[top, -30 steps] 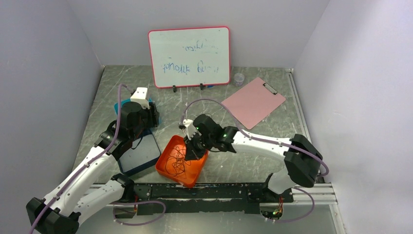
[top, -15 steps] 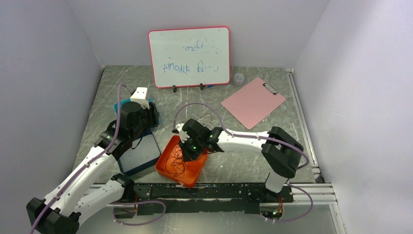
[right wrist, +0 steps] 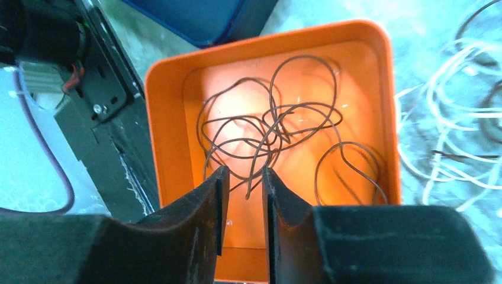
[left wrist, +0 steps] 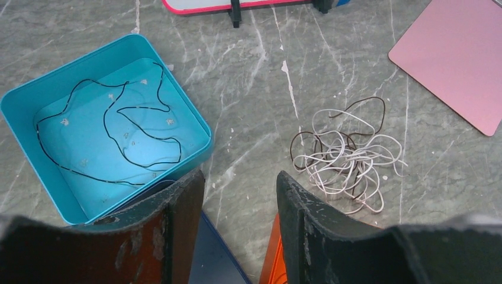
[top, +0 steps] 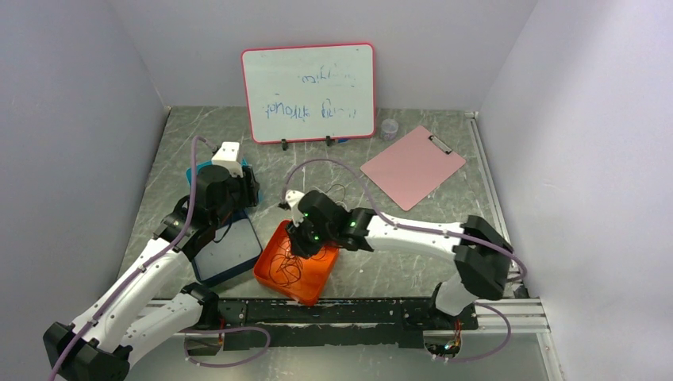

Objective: Untangle the cables

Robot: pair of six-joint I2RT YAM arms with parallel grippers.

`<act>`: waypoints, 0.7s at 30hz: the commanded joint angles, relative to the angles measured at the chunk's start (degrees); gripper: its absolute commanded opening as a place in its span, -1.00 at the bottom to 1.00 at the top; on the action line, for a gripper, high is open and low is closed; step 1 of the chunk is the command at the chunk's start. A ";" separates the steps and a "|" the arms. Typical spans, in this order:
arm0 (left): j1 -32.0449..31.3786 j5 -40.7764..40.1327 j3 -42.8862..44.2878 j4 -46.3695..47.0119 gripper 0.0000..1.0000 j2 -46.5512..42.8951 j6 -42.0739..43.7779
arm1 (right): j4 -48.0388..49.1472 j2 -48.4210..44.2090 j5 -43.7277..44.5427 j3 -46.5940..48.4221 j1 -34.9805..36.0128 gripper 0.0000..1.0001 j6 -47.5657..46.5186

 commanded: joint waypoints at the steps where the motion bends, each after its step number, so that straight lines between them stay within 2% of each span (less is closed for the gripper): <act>1: 0.96 0.17 -0.41 1.38 0.08 -0.64 -0.35 | 0.27 -5.94 6.22 1.22 0.13 -0.31 0.18; 6: 1.26 0.76 -0.31 1.44 0.11 -0.29 -0.27 | -0.30 -9.56 10.49 1.20 0.10 -0.17 0.01; 14: 1.51 4.49 -0.31 1.98 0.11 1.26 0.22 | -2.24 -12.70 26.98 0.20 -2.35 -0.14 4.38; 17: 1.49 6.80 -0.02 2.07 0.10 2.41 0.69 | -3.51 -13.07 30.07 -0.80 -6.87 -0.14 8.28; 21: 1.44 10.51 0.71 2.50 0.10 4.52 0.33 | -0.88 -13.87 26.33 -4.69 -15.28 -0.14 9.51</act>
